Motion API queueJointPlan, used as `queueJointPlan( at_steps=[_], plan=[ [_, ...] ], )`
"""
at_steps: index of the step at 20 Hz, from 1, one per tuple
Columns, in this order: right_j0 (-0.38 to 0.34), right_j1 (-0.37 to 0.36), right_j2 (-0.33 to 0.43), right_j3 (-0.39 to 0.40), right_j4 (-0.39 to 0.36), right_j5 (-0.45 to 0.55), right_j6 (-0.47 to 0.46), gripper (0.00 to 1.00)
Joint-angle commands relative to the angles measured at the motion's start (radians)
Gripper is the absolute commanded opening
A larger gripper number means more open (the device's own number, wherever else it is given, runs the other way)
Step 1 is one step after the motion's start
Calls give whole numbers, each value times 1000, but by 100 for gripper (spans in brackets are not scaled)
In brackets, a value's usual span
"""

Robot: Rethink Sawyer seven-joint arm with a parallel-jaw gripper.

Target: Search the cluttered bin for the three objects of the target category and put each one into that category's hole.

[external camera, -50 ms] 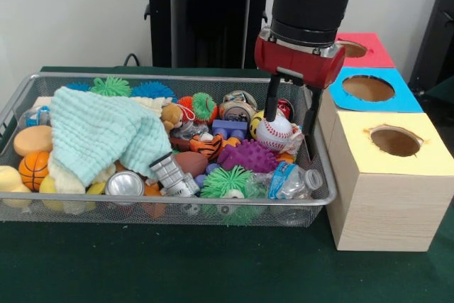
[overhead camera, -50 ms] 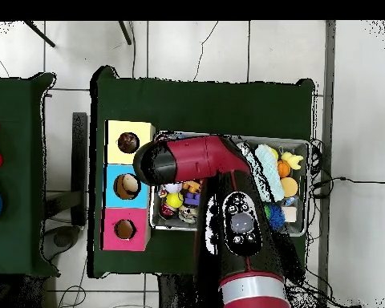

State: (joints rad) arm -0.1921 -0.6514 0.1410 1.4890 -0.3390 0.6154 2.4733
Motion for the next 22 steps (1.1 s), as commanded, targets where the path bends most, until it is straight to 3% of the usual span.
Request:
queueJointPlan(
  at_steps=[1,10,22],
  plan=[
    [-23,-13,99,67,-45,106,-221,100],
    [-19,-117,85,251,-49,40,-147,100],
    [-35,-118,94,266,-54,49,-153,100]
  ],
)
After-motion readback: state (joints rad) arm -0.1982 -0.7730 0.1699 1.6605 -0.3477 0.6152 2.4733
